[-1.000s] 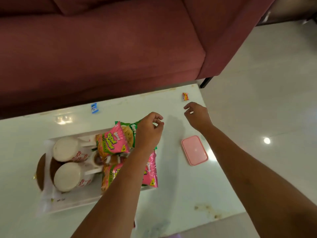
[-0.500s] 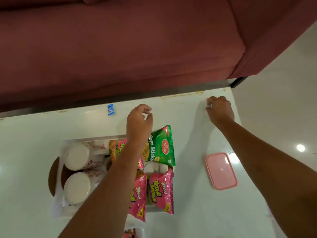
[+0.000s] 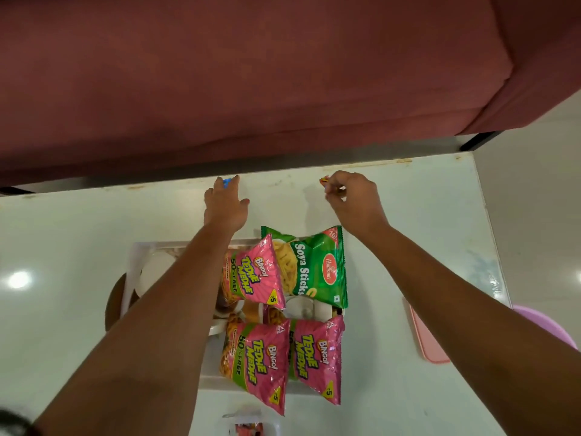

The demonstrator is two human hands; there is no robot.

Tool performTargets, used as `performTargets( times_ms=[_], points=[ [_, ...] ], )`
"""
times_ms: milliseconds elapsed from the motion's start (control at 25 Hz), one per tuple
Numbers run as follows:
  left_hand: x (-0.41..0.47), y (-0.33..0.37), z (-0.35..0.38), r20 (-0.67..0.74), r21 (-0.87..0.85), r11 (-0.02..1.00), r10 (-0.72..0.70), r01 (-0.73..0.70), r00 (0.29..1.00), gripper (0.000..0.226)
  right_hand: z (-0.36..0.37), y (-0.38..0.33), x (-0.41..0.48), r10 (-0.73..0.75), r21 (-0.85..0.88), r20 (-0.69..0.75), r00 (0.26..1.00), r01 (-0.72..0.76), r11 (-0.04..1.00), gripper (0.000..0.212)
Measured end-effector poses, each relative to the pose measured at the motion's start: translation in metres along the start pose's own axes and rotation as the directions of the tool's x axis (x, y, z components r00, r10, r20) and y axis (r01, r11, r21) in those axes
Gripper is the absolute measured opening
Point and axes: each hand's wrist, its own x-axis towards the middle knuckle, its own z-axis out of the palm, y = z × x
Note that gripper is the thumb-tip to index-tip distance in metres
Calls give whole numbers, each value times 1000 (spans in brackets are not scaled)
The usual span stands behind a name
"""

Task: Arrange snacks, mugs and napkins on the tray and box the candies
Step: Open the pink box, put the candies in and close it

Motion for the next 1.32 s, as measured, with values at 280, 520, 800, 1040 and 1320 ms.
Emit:
performTargets(
  times_ms=[280, 520, 800, 1040, 1320],
  points=[
    [-43, 16, -28, -270, -341, 936, -10, -86, 963, 17, -9, -27, -21, 101, 165, -26, 995, -95, 982, 13],
    [-195, -3, -46, -238, -890, 424, -118, -168, 964, 15, -8, -75, -109, 262, 541, 67, 963, -256, 801, 17],
    [-318, -79, 0, 63, -961, 247, -248, 126, 967, 11, 2, -96, -232, 216, 549, 331, 919, -373, 748, 10],
    [-365, -122, 41, 143, -841, 497, -173, 212, 974, 11, 29, -96, -323, 204, 294, 343, 917, -311, 904, 20],
    [-372, -134, 54, 103, -627, 778, 49, 26, 994, 25, 73, -63, -376, 283, -181, 280, 918, -239, 954, 5]
  ],
)
